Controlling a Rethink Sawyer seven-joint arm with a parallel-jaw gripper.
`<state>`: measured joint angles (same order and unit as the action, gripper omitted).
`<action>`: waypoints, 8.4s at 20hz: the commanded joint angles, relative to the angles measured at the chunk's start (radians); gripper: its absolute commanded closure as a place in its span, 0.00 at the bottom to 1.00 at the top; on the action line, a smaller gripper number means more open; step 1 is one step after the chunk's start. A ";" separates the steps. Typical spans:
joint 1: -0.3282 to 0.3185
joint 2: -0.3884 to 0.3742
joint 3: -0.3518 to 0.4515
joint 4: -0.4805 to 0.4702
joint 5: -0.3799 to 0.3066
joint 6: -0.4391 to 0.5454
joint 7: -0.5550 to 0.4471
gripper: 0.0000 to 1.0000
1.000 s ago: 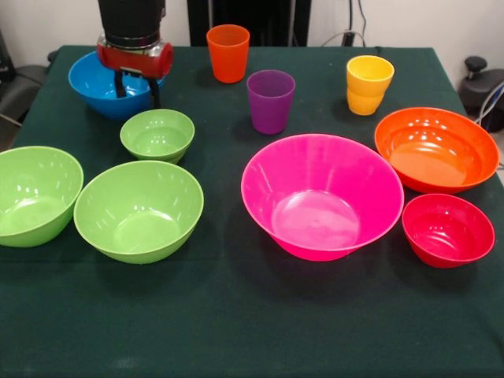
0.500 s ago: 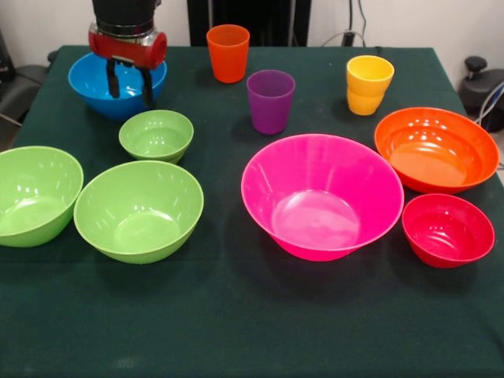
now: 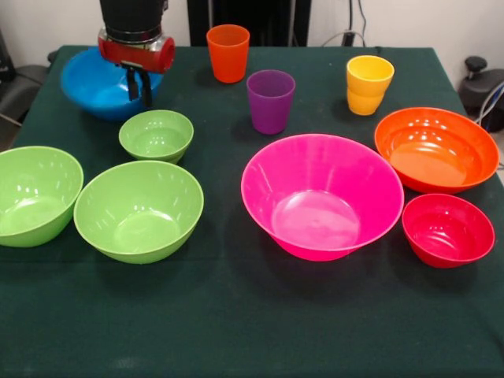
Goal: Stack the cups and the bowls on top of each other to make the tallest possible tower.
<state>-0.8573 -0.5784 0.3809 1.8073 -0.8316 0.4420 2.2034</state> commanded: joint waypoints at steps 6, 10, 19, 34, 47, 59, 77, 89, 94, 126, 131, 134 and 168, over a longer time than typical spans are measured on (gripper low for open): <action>0.054 0.067 0.011 -0.024 -0.064 -0.006 -0.096 1.00; 0.059 0.058 0.006 -0.021 -0.064 -0.002 -0.095 1.00; 0.066 -0.005 -0.002 0.023 -0.037 0.015 -0.076 1.00; -0.068 -0.374 0.180 0.236 0.253 0.192 -0.216 1.00; 0.028 -0.330 0.150 0.140 0.252 0.234 -0.097 1.00; 0.152 -0.156 0.082 -0.056 0.234 0.183 0.008 1.00; 0.155 -0.126 0.073 -0.114 0.250 0.181 -0.017 1.00; 0.175 -0.166 0.052 -0.092 0.252 0.191 0.010 1.00; 0.189 -0.230 0.037 -0.062 0.269 0.224 0.019 1.00; 0.229 -0.114 -0.040 -0.123 0.262 0.107 0.017 1.00; 0.211 -0.110 -0.028 -0.141 0.266 0.124 -0.015 1.00; 0.204 -0.122 -0.023 -0.139 0.271 0.139 -0.024 1.00; 0.269 -0.110 -0.086 -0.143 0.263 0.091 0.042 0.00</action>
<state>-0.6255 -0.7074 0.3058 1.6968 -0.5628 0.5722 2.2036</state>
